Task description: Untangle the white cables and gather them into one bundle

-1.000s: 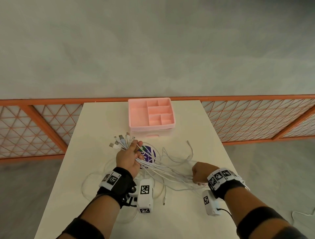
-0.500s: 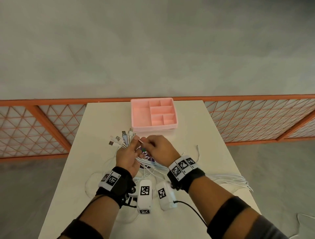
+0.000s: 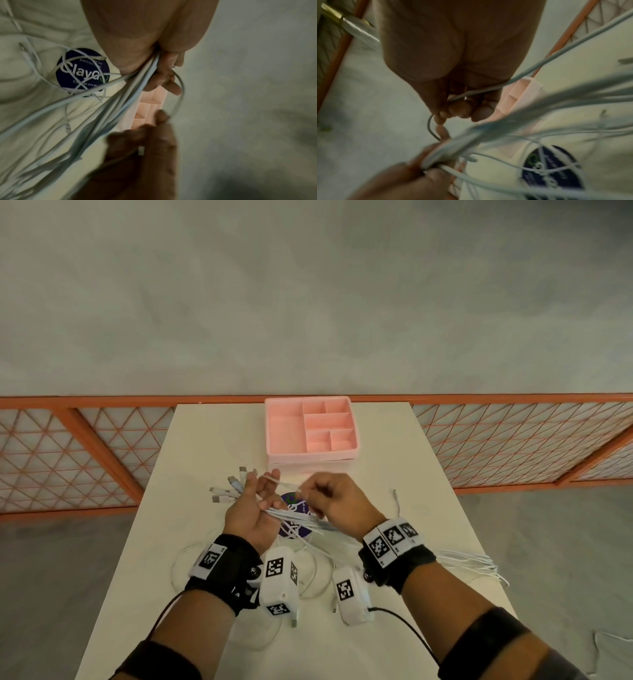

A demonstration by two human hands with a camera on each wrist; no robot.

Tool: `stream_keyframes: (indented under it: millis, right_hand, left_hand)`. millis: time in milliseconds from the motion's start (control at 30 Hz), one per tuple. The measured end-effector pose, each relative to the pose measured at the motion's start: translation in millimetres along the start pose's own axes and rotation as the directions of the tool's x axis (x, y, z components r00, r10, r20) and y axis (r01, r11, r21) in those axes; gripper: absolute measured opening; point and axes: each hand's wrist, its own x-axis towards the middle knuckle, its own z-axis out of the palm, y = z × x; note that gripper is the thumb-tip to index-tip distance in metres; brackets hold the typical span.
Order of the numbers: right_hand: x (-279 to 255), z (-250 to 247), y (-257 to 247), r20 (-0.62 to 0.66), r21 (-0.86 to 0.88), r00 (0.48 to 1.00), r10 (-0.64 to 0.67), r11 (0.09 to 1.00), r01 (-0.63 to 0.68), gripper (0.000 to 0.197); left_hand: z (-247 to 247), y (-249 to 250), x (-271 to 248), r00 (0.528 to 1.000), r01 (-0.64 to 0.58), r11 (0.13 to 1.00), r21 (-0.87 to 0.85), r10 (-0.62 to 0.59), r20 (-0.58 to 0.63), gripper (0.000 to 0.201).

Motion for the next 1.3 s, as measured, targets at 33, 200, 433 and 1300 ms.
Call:
stream_keyframes:
  millis: [33, 200, 433, 1300]
  right_hand:
    - [-5, -1, 8, 0.020, -0.005, 0.999, 0.044, 0.999, -0.044, 0.010]
    - [-14, -9, 14, 0.044, -0.062, 0.990, 0.131, 0.990, -0.129, 0.009]
    - [-19, -12, 1, 0.231, 0.113, 0.967, 0.110, 0.984, -0.139, 0.010]
    - [-7, 7, 3, -0.016, 0.056, 0.990, 0.138, 0.989, -0.137, 0.023]
  left_hand:
    - [1, 1, 2, 1.000, 0.002, 1.000, -0.007, -0.002, -0.005, 0.027]
    - [2, -8, -3, 0.997, -0.026, 0.997, 0.073, 0.030, -0.066, 0.017]
    - [4, -6, -8, 0.993, -0.079, 0.988, 0.129, 0.089, -0.073, 0.014]
    - [3, -18, -19, 0.988, -0.149, 0.889, 0.434, 0.149, 0.033, 0.030]
